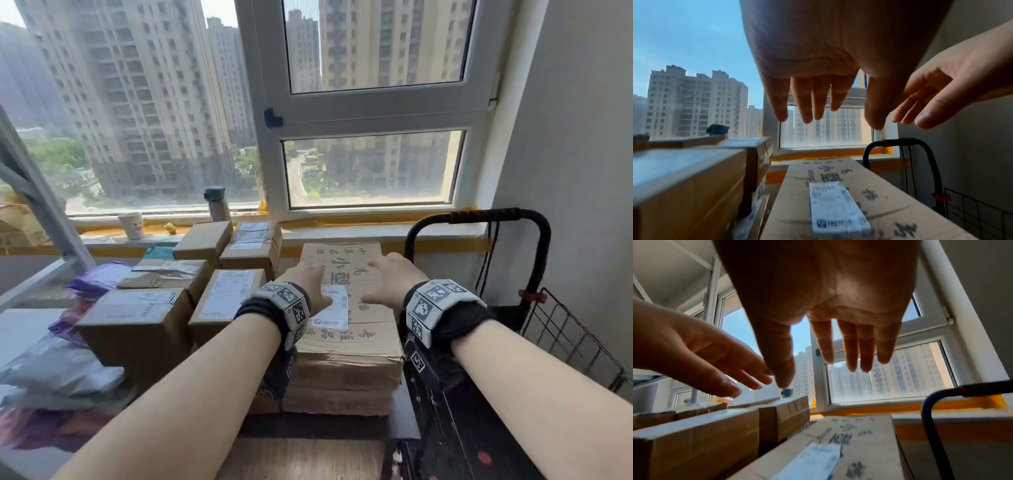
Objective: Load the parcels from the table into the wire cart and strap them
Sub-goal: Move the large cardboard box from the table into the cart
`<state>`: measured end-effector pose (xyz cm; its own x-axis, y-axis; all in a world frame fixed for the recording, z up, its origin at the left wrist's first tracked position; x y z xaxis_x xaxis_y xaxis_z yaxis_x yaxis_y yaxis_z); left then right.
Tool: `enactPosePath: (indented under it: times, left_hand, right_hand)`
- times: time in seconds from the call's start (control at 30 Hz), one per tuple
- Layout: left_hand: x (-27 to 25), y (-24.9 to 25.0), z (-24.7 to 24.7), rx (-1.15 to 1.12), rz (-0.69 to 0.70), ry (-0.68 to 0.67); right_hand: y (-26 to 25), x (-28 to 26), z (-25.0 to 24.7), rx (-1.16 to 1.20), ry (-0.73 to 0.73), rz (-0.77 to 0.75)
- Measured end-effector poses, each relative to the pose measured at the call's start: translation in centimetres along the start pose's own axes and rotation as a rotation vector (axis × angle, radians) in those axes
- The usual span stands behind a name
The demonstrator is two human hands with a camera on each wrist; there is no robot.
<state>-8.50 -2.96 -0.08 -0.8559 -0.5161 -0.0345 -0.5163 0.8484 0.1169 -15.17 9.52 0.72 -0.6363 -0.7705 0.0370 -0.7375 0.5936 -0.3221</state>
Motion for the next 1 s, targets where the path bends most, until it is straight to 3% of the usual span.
enactPosePath:
  times: [0.2, 0.37, 0.53, 0.73, 1.0]
  left_hand:
    - [-0.8, -1.7, 6.1, -0.012, -0.187, -0.155]
    - [-1.4, -4.5, 10.6, -0.085, -0.403, -0.205]
    - [-1.4, -6.3, 13.5, -0.257, -0.503, -0.205]
    - [-0.9, -7.0, 13.5, -0.339, -0.484, -0.179]
    - [-2.0, -6.2, 10.0, -0.392, -0.436, -0.133]
  right_hand:
    - [3.8, -1.2, 6.9, 0.11, -0.158, 0.107]
    - [6.6, -1.7, 11.5, 0.279, -0.147, 0.207]
    - [9.6, -2.2, 15.0, 0.447, -0.1, 0.421]
    - [10.7, -2.2, 17.0, 0.557, -0.044, 0.42]
    - [9.0, -4.4, 12.3, 0.759, 0.103, 0.415]
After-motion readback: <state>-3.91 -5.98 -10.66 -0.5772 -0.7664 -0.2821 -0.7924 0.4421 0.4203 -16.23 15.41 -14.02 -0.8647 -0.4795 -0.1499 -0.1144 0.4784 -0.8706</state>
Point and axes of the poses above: each hand's wrist, its own x-axis towards the middle knuckle, its own z-axis out of the palm, y = z × x, the point moved 9 cm from there along x, towards the middle knuckle, and after that the axes turned 12 degrees about -z, right-handed, at the moved point
